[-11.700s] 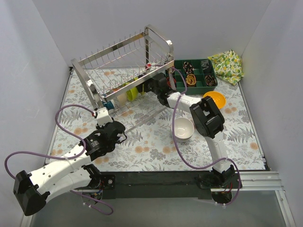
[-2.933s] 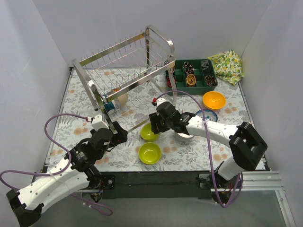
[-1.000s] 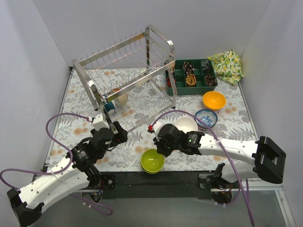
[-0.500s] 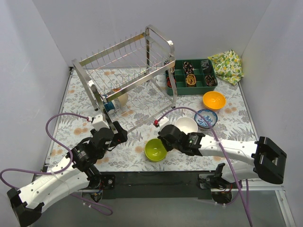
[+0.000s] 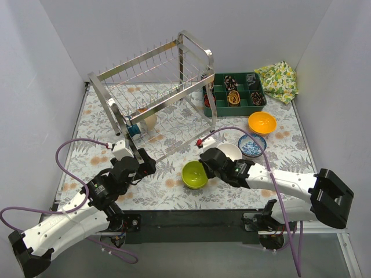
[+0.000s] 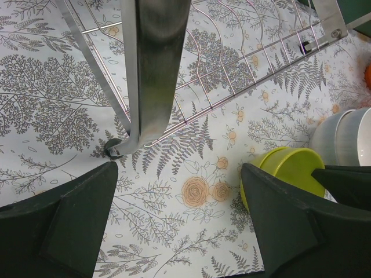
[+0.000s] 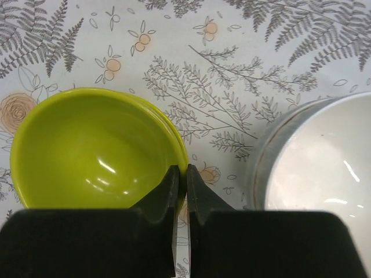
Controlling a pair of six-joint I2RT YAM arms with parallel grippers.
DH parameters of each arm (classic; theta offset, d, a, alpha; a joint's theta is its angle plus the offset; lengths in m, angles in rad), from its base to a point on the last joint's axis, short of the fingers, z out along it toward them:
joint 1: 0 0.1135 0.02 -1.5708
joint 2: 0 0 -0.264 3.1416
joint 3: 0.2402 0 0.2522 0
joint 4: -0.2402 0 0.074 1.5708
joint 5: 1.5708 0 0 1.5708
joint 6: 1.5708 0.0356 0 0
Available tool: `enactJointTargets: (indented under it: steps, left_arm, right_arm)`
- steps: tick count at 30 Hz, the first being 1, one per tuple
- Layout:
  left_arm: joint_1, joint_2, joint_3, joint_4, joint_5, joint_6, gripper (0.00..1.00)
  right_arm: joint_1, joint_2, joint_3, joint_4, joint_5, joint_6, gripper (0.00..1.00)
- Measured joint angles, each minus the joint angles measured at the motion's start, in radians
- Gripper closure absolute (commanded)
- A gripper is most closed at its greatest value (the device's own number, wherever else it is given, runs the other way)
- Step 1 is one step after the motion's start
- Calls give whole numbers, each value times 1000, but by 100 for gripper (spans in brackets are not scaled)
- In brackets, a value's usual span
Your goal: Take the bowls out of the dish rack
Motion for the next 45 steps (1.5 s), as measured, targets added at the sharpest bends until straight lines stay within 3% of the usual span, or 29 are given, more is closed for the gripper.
enactJointTargets:
  steps: [3, 7, 13, 19, 27, 38, 45]
  left_arm:
    - [0, 1, 0, 0, 0, 0, 12]
    - [0, 3, 0, 0, 0, 0, 12]
    - [0, 3, 0, 0, -1, 0, 12]
    - [0, 3, 0, -1, -8, -7, 12]
    - [0, 18, 0, -10, -39, -34, 15]
    - [0, 100, 8, -22, -90, -43, 26]
    - [0, 142, 16, -7, -116, -35, 42]
  right_arm:
    - [0, 30, 3, 16, -49, -2, 84]
    - [0, 56, 21, 7, -79, -11, 71]
    - [0, 51, 42, -59, -91, -35, 33]
    - [0, 3, 122, -71, -119, -83, 12]
    - [-97, 56, 204, 97, -274, -134, 3]
    - [-185, 385, 402, 426, -398, -212, 1]
    - [-203, 632, 578, 610, -469, -236, 1]
